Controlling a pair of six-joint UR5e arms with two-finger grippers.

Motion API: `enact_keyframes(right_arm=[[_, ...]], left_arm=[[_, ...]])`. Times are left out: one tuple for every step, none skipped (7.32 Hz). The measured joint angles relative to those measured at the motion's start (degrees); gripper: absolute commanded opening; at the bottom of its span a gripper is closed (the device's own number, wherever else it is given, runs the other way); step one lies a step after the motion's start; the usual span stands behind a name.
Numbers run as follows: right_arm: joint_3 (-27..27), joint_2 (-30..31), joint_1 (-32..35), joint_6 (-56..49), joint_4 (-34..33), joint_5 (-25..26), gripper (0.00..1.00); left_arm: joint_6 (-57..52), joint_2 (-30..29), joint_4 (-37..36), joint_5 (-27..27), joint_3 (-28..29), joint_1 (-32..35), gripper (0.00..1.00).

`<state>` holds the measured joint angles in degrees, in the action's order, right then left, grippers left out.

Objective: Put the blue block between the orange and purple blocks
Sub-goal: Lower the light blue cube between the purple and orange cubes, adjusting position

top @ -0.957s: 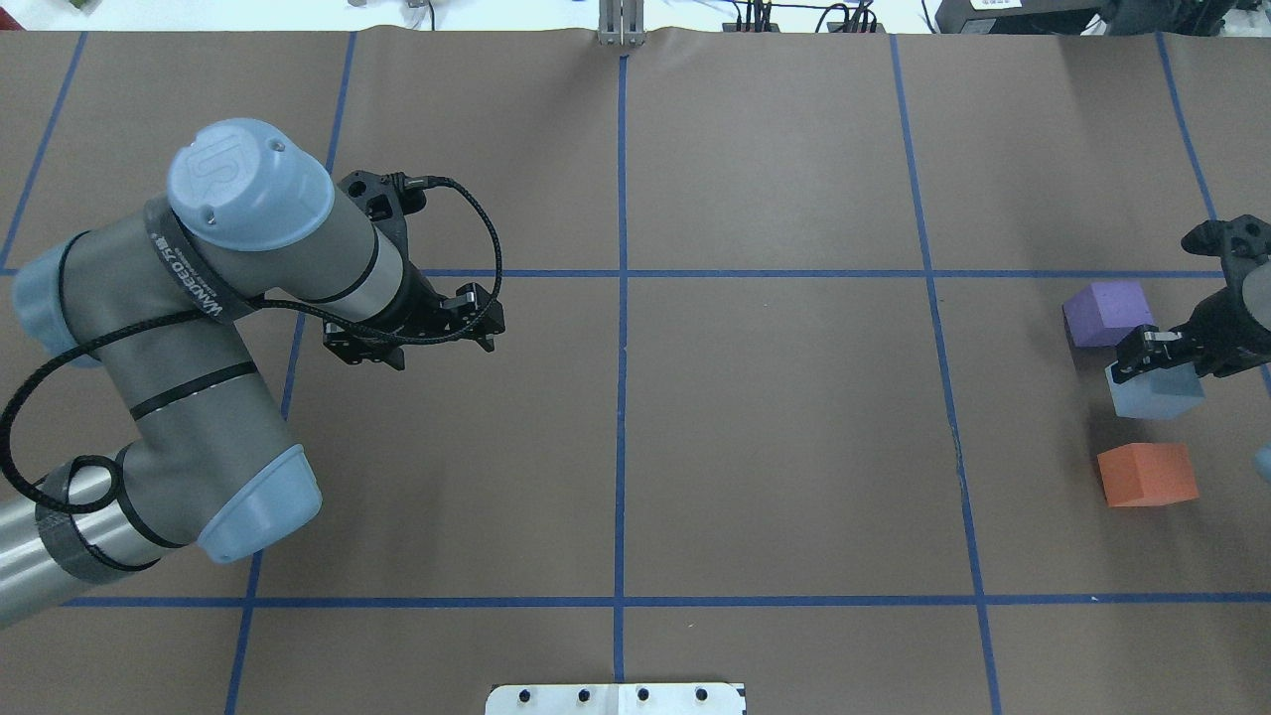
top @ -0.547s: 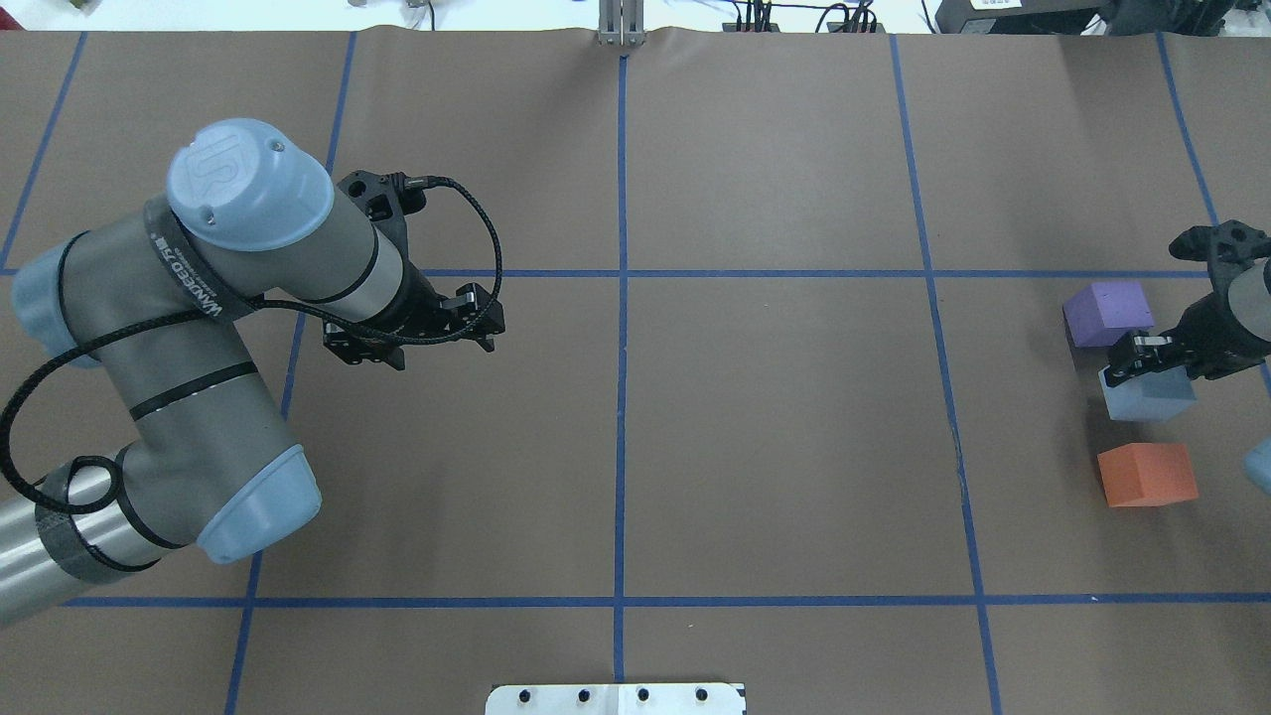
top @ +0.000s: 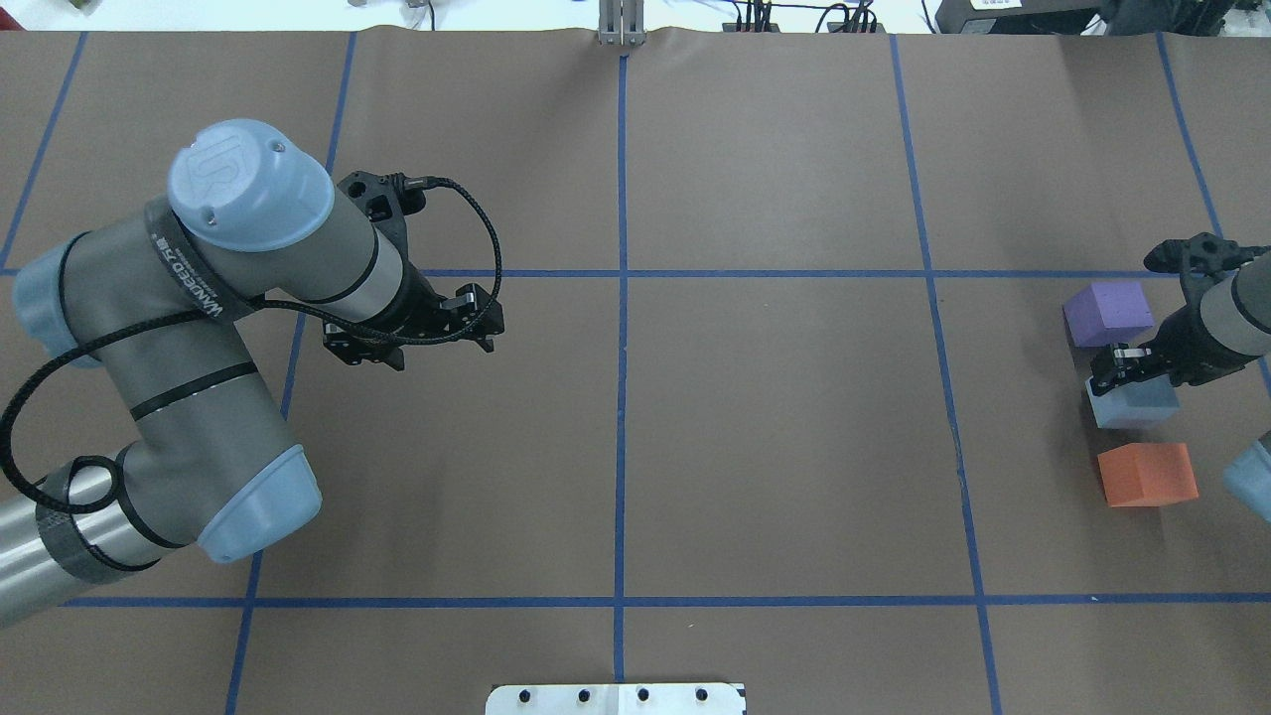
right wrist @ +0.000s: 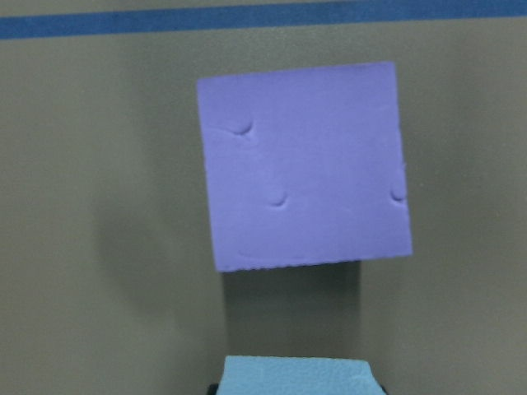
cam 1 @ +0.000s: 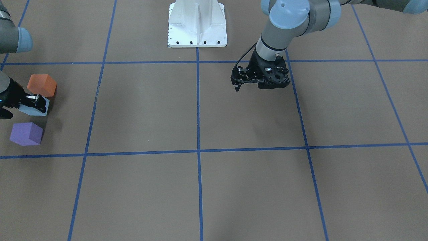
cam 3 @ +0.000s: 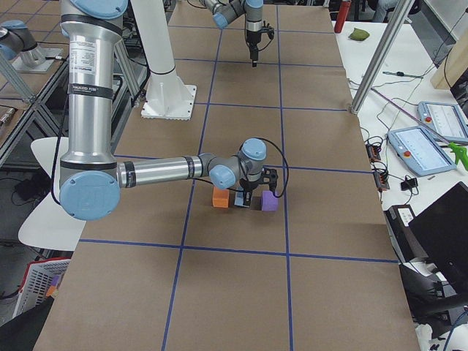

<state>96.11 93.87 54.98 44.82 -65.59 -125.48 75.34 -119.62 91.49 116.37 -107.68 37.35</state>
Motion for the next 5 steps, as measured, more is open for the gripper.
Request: enact_keyframes(right_arm=[[-0.27, -0.42, -0.02, 0.0, -0.03, 0.06, 0.0], [-0.81, -0.95, -0.05, 0.0, -0.03, 0.11, 0.0], [-1.3, -1.31, -0.05, 0.0, 0.0, 0.13, 0.0], [-1.56, -1.49, -0.05, 0.0, 0.01, 0.14, 0.0], [-1.7, -1.57, -0.05, 0.02, 0.02, 0.14, 0.0]], left_arm=[[0.04, 0.0, 0.0, -0.02, -0.03, 0.0, 1.0], [0.06, 0.0, -0.02, -0.03, -0.06, 0.0, 1.0], [0.09, 0.0, -0.04, -0.02, -0.09, 0.0, 1.0], [0.12, 0.0, -0.02, -0.01, -0.12, 0.0, 1.0], [0.16, -0.01, -0.02, 0.0, -0.14, 0.0, 1.0]])
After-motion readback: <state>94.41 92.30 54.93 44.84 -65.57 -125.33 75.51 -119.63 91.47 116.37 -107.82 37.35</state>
